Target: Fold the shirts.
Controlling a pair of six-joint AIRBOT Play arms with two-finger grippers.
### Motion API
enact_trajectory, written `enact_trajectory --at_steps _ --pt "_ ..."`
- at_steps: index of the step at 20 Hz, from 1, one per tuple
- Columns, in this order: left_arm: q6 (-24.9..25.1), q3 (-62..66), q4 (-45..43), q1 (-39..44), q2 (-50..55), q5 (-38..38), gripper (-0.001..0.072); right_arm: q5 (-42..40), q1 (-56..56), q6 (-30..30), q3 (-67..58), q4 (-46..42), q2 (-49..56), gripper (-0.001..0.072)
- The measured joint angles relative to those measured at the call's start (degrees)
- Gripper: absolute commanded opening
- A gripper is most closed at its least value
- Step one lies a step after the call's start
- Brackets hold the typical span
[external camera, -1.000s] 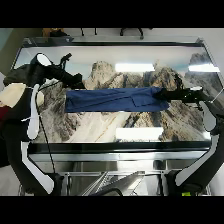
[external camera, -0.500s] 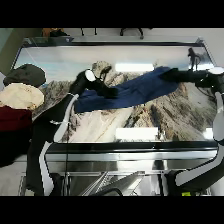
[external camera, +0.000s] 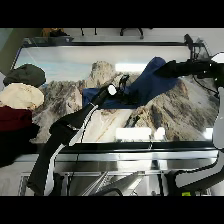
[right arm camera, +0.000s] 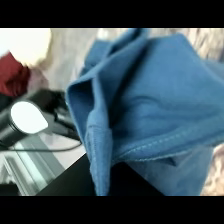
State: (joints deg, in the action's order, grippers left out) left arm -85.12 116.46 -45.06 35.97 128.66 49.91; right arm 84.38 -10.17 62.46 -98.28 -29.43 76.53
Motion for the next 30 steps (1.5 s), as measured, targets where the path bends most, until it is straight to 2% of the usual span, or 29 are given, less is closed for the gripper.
enact_trajectory --at_steps 3,7,11,14,15,16,17,18,22,25,28,30 --pt "0.70 2.25 2.64 -1.97 -1.44 5.57 0.0018 -0.02 2.54 1.75 -0.09 -2.73 0.00 0.0022" --pt "4.72 3.56 5.90 -10.58 -10.86 18.75 0.0018 -4.11 6.91 4.28 -0.09 -4.22 0.00 0.0022" --pt "6.12 3.82 7.10 -24.52 -24.76 28.74 0.0018 -14.73 15.63 6.88 -0.09 -4.63 0.76 0.0022" --pt "6.80 0.98 7.58 -34.40 -34.62 31.43 0.0018 -25.88 24.37 7.69 -0.09 -4.63 3.85 0.0030" --pt "7.45 -0.74 7.61 -37.42 -37.68 31.98 0.0018 -30.12 27.63 7.89 -0.09 -4.63 5.68 0.0052" --pt "8.04 -2.56 7.58 -39.87 -40.22 32.28 0.0019 -33.97 30.67 7.93 -0.09 -4.55 7.72 0.0265" --pt "8.90 -4.50 7.58 -42.01 -42.53 32.54 0.0018 -37.59 33.68 7.93 -0.09 -3.85 9.84 0.0568" --pt "9.62 -6.49 7.58 -43.69 -44.54 32.70 0.0018 -40.81 36.52 7.08 -0.09 -2.51 11.87 0.0670" --pt "13.60 -15.21 7.61 -47.23 -50.75 32.17 0.0018 -50.38 44.92 -5.97 -0.59 7.63 16.22 0.0669" --pt "15.34 -18.91 7.61 -47.95 -52.43 31.28 0.0018 -51.04 43.91 -11.19 -0.98 11.02 14.45 0.0666" --pt "16.24 -20.46 7.63 -48.22 -53.07 30.88 0.0018 -46.86 38.05 -10.97 -1.16 11.26 10.75 0.0665" --pt "16.46 -20.90 7.63 -48.30 -53.22 30.84 0.0019 -42.56 32.65 -7.28 -1.18 8.52 8.63 0.0666"
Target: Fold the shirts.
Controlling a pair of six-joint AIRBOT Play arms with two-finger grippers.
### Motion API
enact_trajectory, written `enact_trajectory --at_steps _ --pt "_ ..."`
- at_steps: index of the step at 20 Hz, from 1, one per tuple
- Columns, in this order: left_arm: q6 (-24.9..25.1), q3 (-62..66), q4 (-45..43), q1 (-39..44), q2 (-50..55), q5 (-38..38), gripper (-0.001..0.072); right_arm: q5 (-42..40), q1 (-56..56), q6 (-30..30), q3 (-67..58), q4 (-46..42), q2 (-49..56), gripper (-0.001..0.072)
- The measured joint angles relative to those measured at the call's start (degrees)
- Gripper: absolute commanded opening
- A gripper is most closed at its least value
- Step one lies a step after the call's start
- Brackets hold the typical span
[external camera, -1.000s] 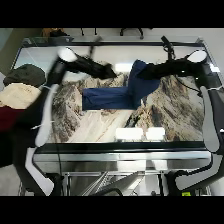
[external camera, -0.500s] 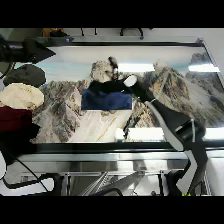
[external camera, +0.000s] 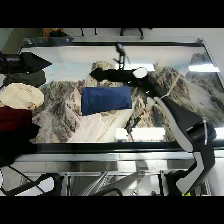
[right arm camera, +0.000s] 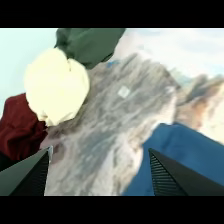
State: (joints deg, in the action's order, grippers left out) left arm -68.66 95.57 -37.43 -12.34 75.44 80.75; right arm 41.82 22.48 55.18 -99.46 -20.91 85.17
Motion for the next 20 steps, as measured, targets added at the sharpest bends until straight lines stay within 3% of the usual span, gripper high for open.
enact_trajectory --at_steps 7,13,17,18,20 --pt "0.22 -0.39 0.02 -0.04 -0.15 0.26 0.0018 17.51 -17.18 15.43 0.20 -18.51 0.72 0.0665" --pt "0.26 -0.39 0.02 0.09 -0.15 0.31 0.0018 24.57 -20.41 18.38 0.20 -23.10 9.53 0.0665" --pt "0.33 -0.39 0.02 0.11 -0.15 0.33 0.0018 26.71 -18.32 17.44 0.09 -19.96 13.92 0.0657" --pt "0.33 -0.39 0.02 0.11 -0.15 0.33 0.0018 26.84 -17.70 16.61 0.09 -18.45 14.62 0.0529" --pt "0.33 -0.39 0.00 0.11 -0.17 0.33 0.0018 27.08 -16.79 14.84 0.22 -16.61 15.67 0.0160"
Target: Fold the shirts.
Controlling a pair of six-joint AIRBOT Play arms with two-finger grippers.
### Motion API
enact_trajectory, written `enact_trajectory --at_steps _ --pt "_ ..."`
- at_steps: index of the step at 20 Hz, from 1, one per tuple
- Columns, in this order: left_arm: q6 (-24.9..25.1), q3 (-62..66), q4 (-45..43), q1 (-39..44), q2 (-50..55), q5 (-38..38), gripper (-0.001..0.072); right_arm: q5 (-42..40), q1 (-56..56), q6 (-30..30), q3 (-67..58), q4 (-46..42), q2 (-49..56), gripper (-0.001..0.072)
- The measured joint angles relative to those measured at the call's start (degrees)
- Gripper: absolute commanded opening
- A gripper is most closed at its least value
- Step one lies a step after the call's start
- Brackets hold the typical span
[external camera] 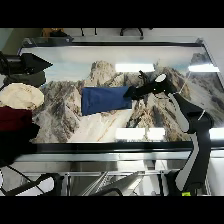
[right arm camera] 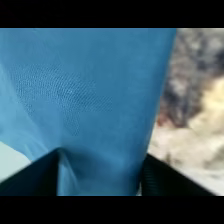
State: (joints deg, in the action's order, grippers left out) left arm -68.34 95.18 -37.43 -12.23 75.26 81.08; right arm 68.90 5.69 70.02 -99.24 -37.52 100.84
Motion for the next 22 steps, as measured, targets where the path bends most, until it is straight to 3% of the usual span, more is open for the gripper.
enact_trajectory --at_steps 2,3,8,10,18,22 --pt "0.00 0.00 -0.02 0.00 0.02 0.00 0.0018 0.22 0.20 -2.14 -0.09 3.63 0.13 0.0038" --pt "0.00 0.00 0.00 0.00 0.00 0.00 0.0019 0.02 0.15 -2.99 -0.39 5.68 -0.13 0.0022" --pt "0.00 0.00 -0.07 0.00 0.02 -0.02 0.0018 -2.38 -5.01 -4.66 -2.67 10.10 -5.11 0.0021" --pt "-0.02 0.00 -0.04 0.00 0.02 0.00 0.0018 -3.93 -10.49 -1.90 -2.99 9.09 -8.07 0.0021" --pt "-0.02 -0.02 -0.44 0.00 0.02 -0.02 0.0019 2.21 -35.34 13.31 -2.58 -15.28 -17.86 0.0020" --pt "0.00 -0.02 -0.44 0.02 0.02 -0.02 0.0019 3.28 -43.25 21.57 4.81 -26.62 -24.33 0.0019"
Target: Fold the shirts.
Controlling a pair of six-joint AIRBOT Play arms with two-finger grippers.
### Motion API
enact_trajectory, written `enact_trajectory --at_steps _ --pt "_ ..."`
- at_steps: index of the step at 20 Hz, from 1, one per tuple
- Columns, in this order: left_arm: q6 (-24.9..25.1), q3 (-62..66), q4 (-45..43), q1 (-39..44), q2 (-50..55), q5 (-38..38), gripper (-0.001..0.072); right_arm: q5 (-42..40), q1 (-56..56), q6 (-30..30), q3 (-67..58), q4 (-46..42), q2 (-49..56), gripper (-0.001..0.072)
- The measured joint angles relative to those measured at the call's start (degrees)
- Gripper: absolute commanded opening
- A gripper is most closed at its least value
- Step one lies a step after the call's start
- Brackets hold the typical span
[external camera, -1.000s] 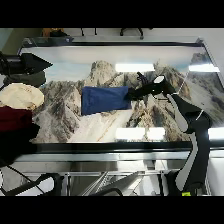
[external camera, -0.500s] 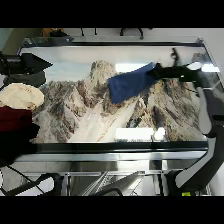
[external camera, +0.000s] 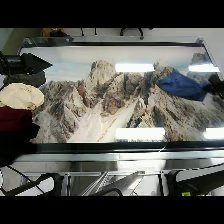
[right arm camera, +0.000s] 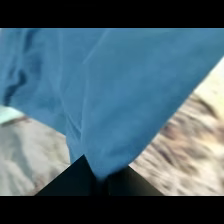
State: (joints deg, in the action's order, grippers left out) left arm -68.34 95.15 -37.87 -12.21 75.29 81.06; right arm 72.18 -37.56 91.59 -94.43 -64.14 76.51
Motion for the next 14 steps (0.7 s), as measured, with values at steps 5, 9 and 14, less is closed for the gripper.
enact_trajectory --at_steps 5,9,14 --pt "0.61 0.00 0.00 0.00 0.00 0.00 0.0018 -1.62 -5.20 7.69 19.39 -8.00 -12.13 0.0020" --pt "1.03 0.00 0.00 0.00 0.00 0.00 0.0018 -5.86 -6.40 14.36 35.65 -11.15 -22.05 0.0021" --pt "1.38 0.00 0.00 0.20 0.00 0.00 0.0018 -7.56 -6.82 17.62 45.86 -12.87 -30.58 0.0644"
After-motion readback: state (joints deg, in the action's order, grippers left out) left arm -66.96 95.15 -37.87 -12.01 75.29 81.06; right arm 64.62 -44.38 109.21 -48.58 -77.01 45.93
